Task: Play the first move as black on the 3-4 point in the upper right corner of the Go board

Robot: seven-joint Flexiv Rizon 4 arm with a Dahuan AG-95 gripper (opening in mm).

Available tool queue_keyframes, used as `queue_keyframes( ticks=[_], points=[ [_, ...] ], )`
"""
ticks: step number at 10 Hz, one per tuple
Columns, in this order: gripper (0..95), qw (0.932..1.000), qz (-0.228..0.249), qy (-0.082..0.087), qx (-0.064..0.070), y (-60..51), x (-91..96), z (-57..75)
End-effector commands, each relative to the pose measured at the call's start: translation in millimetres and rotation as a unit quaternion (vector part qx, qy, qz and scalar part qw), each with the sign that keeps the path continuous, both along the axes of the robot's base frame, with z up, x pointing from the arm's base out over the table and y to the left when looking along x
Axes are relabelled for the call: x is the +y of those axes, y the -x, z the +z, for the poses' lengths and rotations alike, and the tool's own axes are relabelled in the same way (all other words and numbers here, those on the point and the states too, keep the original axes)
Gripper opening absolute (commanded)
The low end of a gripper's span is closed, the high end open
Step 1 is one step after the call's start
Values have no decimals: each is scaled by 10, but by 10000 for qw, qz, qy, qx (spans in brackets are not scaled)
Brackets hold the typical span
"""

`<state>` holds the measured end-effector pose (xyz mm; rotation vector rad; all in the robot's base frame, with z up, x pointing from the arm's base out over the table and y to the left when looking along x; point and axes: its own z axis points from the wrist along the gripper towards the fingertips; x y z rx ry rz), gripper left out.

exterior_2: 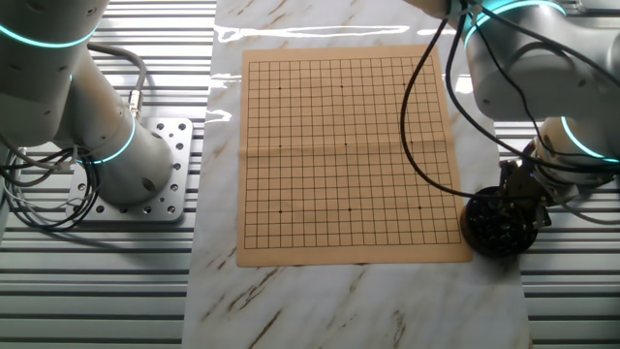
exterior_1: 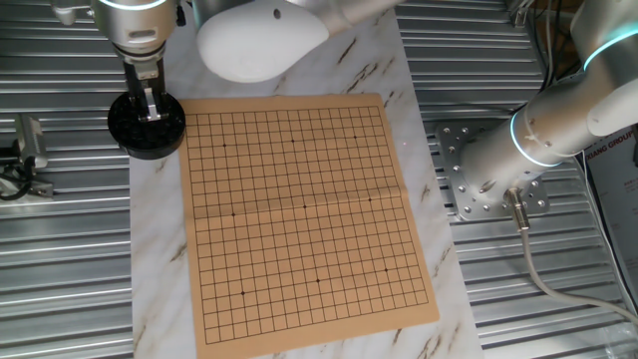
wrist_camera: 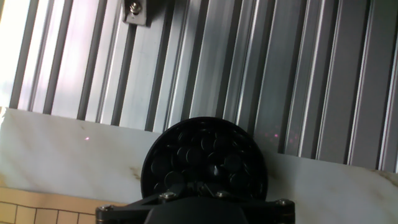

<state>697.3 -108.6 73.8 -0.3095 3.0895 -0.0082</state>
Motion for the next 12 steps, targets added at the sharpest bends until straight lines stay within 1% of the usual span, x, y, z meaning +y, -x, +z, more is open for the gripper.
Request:
queue_keyframes(
  ticks=[1,3,6,9,12],
  points=[
    [0,10000,61,-4,-11,12,1,-28],
    [0,10000,98,-5,-12,13,1,-55],
    [0,9996,273,24,2,10,0,-72],
    [0,9983,575,100,28,7,-2,-94],
    [0,9967,799,126,42,7,-7,-106]
  ],
)
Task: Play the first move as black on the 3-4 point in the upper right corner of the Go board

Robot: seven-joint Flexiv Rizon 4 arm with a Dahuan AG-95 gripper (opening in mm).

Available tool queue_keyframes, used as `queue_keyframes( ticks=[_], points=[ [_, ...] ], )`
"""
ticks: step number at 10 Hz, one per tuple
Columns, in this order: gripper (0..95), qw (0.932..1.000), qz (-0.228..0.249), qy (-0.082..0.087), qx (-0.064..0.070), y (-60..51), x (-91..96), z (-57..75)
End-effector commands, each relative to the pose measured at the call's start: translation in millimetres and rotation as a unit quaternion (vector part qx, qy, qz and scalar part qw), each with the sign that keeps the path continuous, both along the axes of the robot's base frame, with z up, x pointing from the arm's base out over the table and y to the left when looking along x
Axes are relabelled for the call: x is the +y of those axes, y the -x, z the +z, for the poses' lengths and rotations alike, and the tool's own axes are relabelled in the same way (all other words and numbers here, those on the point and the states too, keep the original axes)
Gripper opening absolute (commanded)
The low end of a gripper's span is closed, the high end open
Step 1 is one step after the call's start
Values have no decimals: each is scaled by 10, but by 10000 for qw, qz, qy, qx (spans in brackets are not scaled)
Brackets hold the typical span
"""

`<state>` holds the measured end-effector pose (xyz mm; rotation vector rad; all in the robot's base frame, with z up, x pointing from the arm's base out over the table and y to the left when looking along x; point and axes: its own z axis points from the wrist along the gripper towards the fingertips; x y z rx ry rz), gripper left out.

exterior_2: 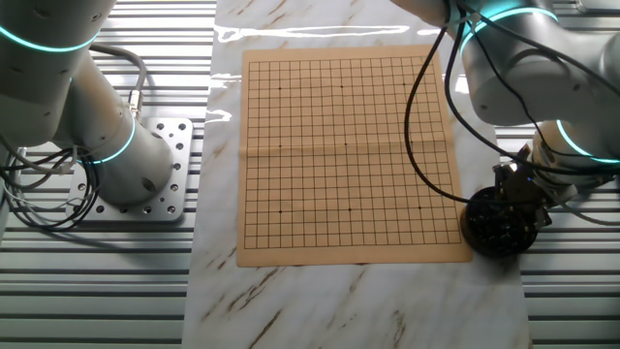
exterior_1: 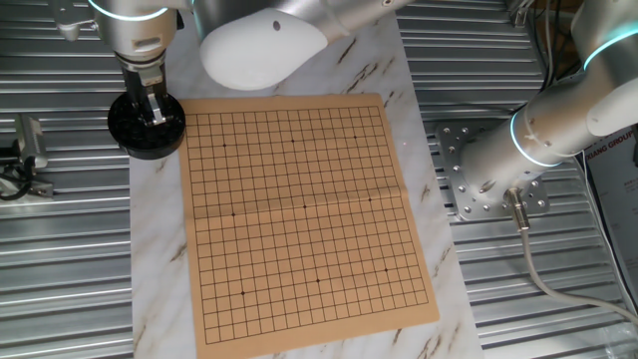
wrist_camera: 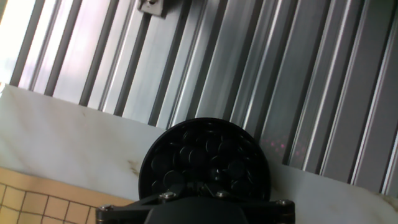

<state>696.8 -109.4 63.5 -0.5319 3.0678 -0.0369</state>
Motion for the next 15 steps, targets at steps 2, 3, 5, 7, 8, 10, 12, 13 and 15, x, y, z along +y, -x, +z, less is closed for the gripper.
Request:
queue_keyframes(
  ticks=[2,3,5,7,8,10,12,13,15],
  points=[
    [0,9999,131,36,10,7,0,-8],
    [190,9999,147,31,19,12,-3,-16],
    [190,9999,161,3,9,13,-7,-23],
    [190,9999,150,5,13,13,-10,-28],
    [190,9999,144,13,12,13,-13,-35],
    [190,9999,141,-11,12,16,-17,-43],
    [190,9999,133,-12,9,16,-20,-49],
    [190,9999,122,-14,10,16,-22,-52],
    [190,9999,120,-19,6,19,-26,-64]
  ],
)
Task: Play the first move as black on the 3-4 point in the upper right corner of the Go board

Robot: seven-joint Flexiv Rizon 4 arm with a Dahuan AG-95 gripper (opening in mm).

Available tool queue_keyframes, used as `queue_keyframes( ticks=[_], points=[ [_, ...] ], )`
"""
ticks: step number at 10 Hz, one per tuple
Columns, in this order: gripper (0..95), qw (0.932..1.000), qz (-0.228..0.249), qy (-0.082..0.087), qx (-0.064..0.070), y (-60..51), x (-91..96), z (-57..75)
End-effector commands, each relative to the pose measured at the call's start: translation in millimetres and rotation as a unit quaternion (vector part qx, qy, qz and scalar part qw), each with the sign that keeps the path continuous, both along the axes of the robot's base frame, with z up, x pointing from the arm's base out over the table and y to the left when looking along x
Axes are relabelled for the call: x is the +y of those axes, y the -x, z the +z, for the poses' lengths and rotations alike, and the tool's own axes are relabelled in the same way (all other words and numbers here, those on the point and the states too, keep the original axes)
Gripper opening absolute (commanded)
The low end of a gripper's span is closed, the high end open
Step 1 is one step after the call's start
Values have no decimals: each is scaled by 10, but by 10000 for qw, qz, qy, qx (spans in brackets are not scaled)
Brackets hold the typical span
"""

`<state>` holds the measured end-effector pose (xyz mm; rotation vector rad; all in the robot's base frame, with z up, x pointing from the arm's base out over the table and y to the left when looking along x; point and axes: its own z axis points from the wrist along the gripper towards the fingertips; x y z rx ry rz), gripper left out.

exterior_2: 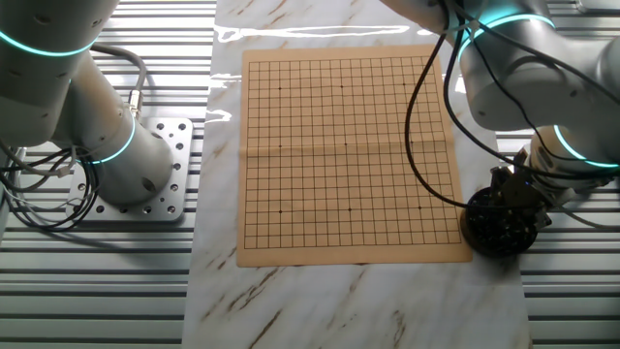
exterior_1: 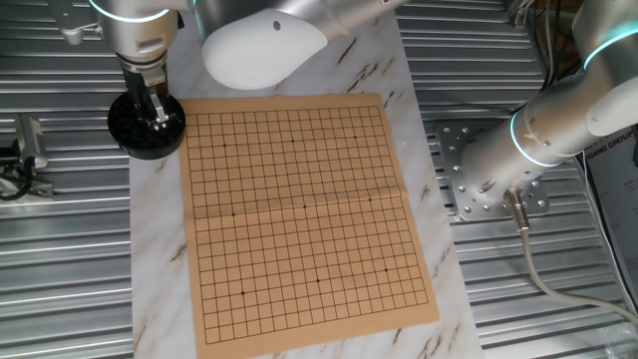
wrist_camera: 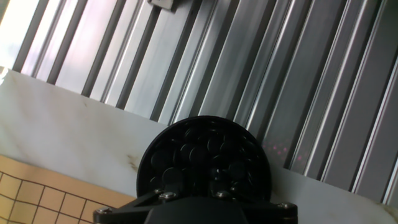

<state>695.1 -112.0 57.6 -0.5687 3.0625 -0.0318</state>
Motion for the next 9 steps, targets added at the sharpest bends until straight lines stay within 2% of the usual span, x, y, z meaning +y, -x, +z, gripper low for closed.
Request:
queue_keyframes(
  ticks=[1,9],
  points=[
    [190,10000,10,-9,-9,4,-5,-16],
    [190,10000,-3,-23,-28,6,-7,-61]
  ],
)
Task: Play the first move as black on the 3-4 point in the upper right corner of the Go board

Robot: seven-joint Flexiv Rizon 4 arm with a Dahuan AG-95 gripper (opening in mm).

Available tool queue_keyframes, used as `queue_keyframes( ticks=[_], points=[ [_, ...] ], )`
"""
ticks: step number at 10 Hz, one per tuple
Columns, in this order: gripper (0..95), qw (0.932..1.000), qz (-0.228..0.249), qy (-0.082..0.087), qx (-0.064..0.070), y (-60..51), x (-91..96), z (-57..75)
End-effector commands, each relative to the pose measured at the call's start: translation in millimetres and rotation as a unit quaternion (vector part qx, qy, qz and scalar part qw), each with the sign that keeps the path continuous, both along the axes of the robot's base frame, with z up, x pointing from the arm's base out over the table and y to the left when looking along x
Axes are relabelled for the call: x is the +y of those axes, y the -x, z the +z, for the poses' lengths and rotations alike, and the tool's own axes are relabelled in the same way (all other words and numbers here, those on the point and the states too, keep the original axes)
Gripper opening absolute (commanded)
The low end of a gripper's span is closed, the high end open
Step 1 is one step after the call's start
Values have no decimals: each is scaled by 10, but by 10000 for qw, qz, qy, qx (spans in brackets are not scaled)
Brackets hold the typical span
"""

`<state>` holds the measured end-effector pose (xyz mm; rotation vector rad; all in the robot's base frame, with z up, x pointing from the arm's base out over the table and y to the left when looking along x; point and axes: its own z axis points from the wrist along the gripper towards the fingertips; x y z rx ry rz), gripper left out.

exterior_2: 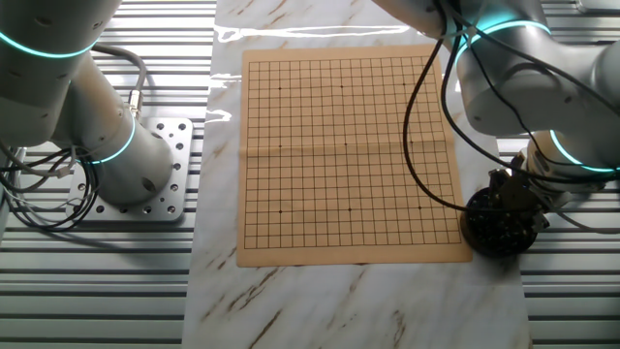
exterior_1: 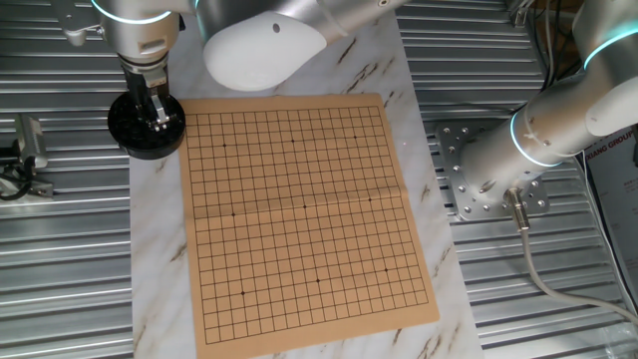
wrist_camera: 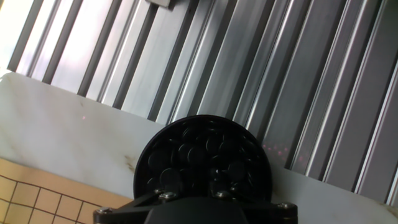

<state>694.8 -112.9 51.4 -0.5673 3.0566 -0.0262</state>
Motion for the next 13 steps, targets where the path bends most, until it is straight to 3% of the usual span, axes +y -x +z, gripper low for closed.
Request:
queue_keyframes(
  ticks=[1,13],
  points=[
    [190,10000,-9,-2,-3,3,4,-3],
    [190,10000,-46,-33,-23,7,15,-42]
  ],
)
